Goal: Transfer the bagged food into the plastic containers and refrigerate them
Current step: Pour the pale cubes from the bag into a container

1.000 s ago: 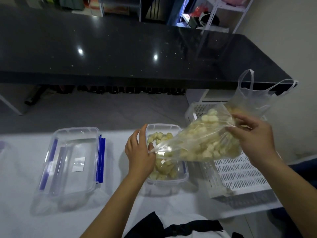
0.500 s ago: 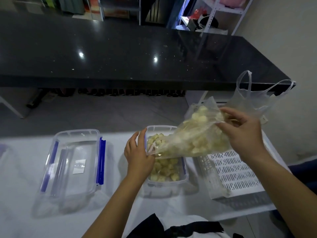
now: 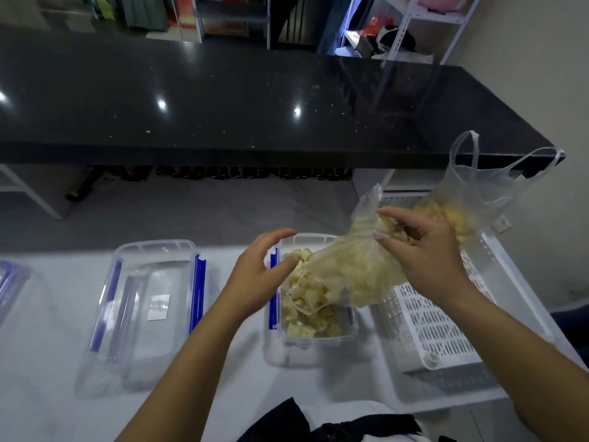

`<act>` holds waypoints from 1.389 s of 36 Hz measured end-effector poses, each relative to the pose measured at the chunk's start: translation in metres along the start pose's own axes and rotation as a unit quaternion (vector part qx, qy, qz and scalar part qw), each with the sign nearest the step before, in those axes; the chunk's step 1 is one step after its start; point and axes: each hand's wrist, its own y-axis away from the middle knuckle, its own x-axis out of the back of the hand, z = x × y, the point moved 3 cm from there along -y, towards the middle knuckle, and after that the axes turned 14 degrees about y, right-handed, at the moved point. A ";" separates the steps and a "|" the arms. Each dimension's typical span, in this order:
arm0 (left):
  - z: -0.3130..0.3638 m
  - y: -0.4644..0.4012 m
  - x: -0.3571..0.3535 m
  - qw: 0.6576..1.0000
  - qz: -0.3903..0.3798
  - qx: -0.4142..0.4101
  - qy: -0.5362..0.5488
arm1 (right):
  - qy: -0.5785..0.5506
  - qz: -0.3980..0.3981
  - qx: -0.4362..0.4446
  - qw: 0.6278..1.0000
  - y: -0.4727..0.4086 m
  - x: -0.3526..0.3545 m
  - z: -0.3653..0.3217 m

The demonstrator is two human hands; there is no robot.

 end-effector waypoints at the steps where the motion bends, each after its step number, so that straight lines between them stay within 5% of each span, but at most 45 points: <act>1: 0.007 -0.007 -0.002 1.000 -0.016 -0.004 0.010 | 0.000 0.000 0.003 1.000 0.000 0.000 0.000; 7: 0.042 -0.050 -0.035 0.989 -0.131 -0.030 0.059 | 0.008 -0.019 0.017 1.000 0.005 0.000 -0.004; 14: 0.040 -0.082 -0.069 0.948 -0.227 0.062 0.213 | 0.029 -0.069 0.035 0.997 0.021 0.001 -0.010; 26: 0.042 -0.082 -0.071 0.970 -0.122 -0.006 0.211 | -0.016 -0.007 -0.082 0.996 0.051 0.008 0.025; 34: 0.035 -0.073 -0.079 0.973 -0.145 0.004 0.180 | 0.108 -0.110 -0.209 0.966 0.107 -0.013 0.072; 40: 0.032 -0.073 -0.082 0.976 -0.151 0.004 0.160 | 0.251 -0.103 -0.205 0.940 0.132 0.000 0.090; 50: 0.031 -0.073 -0.081 0.978 -0.154 0.007 0.138 | 0.264 -0.024 -0.161 0.950 0.120 -0.010 0.083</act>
